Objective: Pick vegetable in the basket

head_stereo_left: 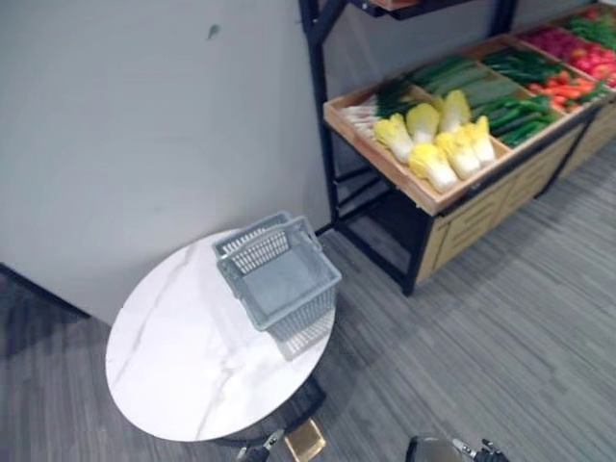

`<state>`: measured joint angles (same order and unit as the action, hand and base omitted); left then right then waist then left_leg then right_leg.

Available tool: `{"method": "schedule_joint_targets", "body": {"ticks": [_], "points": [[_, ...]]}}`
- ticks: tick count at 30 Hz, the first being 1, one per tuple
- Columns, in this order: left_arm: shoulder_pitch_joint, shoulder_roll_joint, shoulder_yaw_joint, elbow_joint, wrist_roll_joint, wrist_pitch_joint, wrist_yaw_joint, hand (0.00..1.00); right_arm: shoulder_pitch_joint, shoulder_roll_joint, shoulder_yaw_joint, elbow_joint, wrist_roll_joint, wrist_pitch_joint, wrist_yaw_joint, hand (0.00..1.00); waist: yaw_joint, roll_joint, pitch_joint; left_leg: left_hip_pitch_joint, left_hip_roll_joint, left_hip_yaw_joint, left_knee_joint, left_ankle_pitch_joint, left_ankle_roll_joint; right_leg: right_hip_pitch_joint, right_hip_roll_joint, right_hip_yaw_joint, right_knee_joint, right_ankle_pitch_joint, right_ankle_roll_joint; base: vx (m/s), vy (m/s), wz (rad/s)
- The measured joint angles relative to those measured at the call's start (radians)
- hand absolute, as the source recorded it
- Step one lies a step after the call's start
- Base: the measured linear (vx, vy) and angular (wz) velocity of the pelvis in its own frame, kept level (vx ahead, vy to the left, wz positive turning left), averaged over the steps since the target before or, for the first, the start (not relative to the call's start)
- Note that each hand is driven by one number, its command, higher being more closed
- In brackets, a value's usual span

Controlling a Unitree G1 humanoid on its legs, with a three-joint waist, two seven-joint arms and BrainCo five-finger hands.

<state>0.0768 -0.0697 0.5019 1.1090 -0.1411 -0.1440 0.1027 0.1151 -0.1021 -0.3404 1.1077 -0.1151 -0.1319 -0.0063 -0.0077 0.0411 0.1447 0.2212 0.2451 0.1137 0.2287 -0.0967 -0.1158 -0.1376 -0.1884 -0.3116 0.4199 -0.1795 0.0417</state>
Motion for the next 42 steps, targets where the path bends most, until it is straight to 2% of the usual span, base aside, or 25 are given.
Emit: {"method": "schedule_joint_targets", "body": {"ticks": [1, 2, 3, 4, 5, 6, 7, 8, 10, 13, 14, 25, 30, 34, 42], "points": [[-0.001, 0.004, -0.001, -0.007, -0.009, 0.000, -0.002, 0.00, 0.007, 0.002, 0.002, 0.000, 0.007, 0.000, 0.006, 0.00, 0.002, -0.005, 0.004, -0.067, 0.019, -0.009, 0.115, 0.018, -0.021, 0.062, -0.007, -0.047, -0.049, 0.000, -0.001, 0.21, -0.169, 1.12], [0.001, 0.007, -0.005, -0.008, -0.013, -0.001, -0.002, 0.00, 0.012, 0.003, 0.002, 0.001, 0.009, 0.000, 0.010, 0.00, 0.009, -0.007, 0.005, -0.117, 0.035, 0.018, 0.203, 0.008, -0.037, 0.120, -0.016, -0.090, -0.093, 0.000, -0.001, 0.18, -0.136, 1.11], [0.003, 0.008, -0.006, -0.008, -0.014, -0.001, -0.002, 0.00, 0.012, 0.003, 0.002, 0.001, 0.016, 0.000, 0.010, 0.00, 0.012, -0.008, 0.005, -0.136, 0.041, 0.054, 0.225, -0.001, -0.045, 0.147, -0.021, -0.111, -0.109, 0.000, -0.001, 0.13, -0.081, 0.99], [0.003, 0.010, -0.008, -0.010, -0.013, -0.001, -0.001, 0.00, 0.007, 0.004, 0.000, 0.000, 0.033, -0.002, 0.011, 0.00, 0.012, -0.009, 0.005, -0.167, 0.049, 0.146, 0.209, -0.007, -0.033, 0.188, -0.029, -0.144, -0.134, 0.000, 0.001, 0.09, -0.023, 0.82], [0.003, 0.010, -0.013, -0.012, -0.013, -0.001, -0.001, 0.00, -0.005, 0.004, -0.006, -0.001, 0.050, -0.003, 0.011, 0.00, 0.012, -0.005, 0.004, -0.184, 0.043, 0.228, 0.133, 0.027, 0.002, 0.203, -0.032, -0.167, -0.142, 0.003, 0.006, 0.07, 0.006, 0.74], [0.005, 0.011, -0.018, -0.010, -0.012, 0.000, -0.001, 0.00, -0.013, 0.003, -0.008, -0.001, 0.061, -0.004, 0.009, 0.00, 0.014, -0.011, 0.000, -0.183, 0.034, 0.280, 0.098, 0.035, 0.006, 0.206, -0.028, -0.169, -0.148, 0.007, 0.019, 0.07, 0.034, 0.47], [0.007, 0.017, -0.028, -0.005, -0.011, 0.000, -0.001, 0.00, -0.014, 0.004, -0.007, -0.001, 0.078, -0.004, 0.009, 0.00, 0.014, -0.017, -0.009, -0.178, 0.019, 0.281, 0.058, 0.039, 0.009, 0.208, -0.023, -0.166, -0.166, 0.012, 0.028, 0.09, 0.052, 0.41], [0.006, 0.029, -0.050, 0.006, -0.010, 0.001, -0.001, 0.00, -0.022, 0.010, -0.007, 0.000, 0.088, -0.006, 0.010, 0.00, 0.014, -0.009, -0.026, -0.164, -0.006, 0.280, -0.048, 0.042, 0.012, 0.196, -0.010, -0.158, -0.216, 0.028, 0.052, 0.09, 0.067, 0.34], [0.002, 0.032, -0.058, 0.006, -0.011, 0.000, -0.001, 0.00, -0.039, 0.014, -0.022, 0.008, 0.097, -0.006, 0.009, 0.00, 0.015, -0.009, -0.022, -0.164, -0.021, 0.281, -0.124, 0.049, 0.003, 0.173, -0.002, -0.164, -0.241, 0.050, 0.059, 0.04, 0.098, 0.24], [0.002, 0.048, -0.095, 0.008, -0.010, 0.000, -0.001, 0.00, -0.033, 0.025, -0.046, 0.012, 0.097, -0.006, 0.008, 0.00, 0.015, -0.017, -0.017, -0.143, -0.050, 0.280, -0.149, 0.064, 0.007, 0.202, -0.011, -0.153, -0.284, 0.077, 0.067, 0.01, 0.105, 0.08], [0.005, 0.122, -0.241, 0.046, 0.008, -0.006, -0.031, 0.00, -0.025, 0.005, -0.046, 0.087, 0.094, -0.006, 0.010, 0.00, -0.018, -0.012, -0.007, -0.095, -0.091, 0.225, -0.298, 0.109, 0.014, 0.231, 0.029, -0.076, -0.420, 0.153, 0.083, 0.00, 0.000, 0.00], [-0.001, 0.131, -0.252, 0.046, 0.008, -0.007, -0.041, 0.00, -0.024, 0.005, -0.046, 0.086, 0.098, -0.007, 0.010, 0.00, -0.023, -0.014, -0.007, -0.088, -0.091, 0.255, -0.315, 0.107, 0.011, 0.212, 0.031, -0.047, -0.414, 0.153, 0.083, 0.00, 0.001, -0.07], [-0.005, 0.158, -0.311, 0.045, 0.009, -0.011, -0.044, 0.00, -0.026, 0.005, -0.034, 0.083, 0.136, -0.010, 0.010, 0.00, -0.024, -0.030, -0.006, -0.072, -0.091, 0.283, -0.323, 0.100, 0.002, 0.209, 0.034, -0.021, -0.414, 0.154, 0.084, 0.03, 0.007, -0.16], [-0.005, 0.161, -0.325, 0.043, 0.009, -0.021, -0.043, 0.00, -0.025, 0.003, 0.007, 0.075, 0.137, -0.012, 0.008, 0.00, -0.025, -0.041, -0.012, -0.067, -0.092, 0.282, -0.323, 0.099, 0.000, 0.210, 0.033, -0.021, -0.411, 0.154, 0.084, 0.03, 0.000, -0.02], [-0.002, 0.173, -0.350, 0.039, 0.046, -0.022, -0.038, 0.00, -0.037, -0.027, 0.132, 0.001, 0.112, -0.038, -0.009, 0.00, -0.019, -0.034, -0.016, -0.081, -0.092, 0.261, -0.322, 0.100, 0.001, 0.208, 0.031, -0.038, -0.408, 0.154, 0.084, -0.02, -0.008, 0.06]]}}
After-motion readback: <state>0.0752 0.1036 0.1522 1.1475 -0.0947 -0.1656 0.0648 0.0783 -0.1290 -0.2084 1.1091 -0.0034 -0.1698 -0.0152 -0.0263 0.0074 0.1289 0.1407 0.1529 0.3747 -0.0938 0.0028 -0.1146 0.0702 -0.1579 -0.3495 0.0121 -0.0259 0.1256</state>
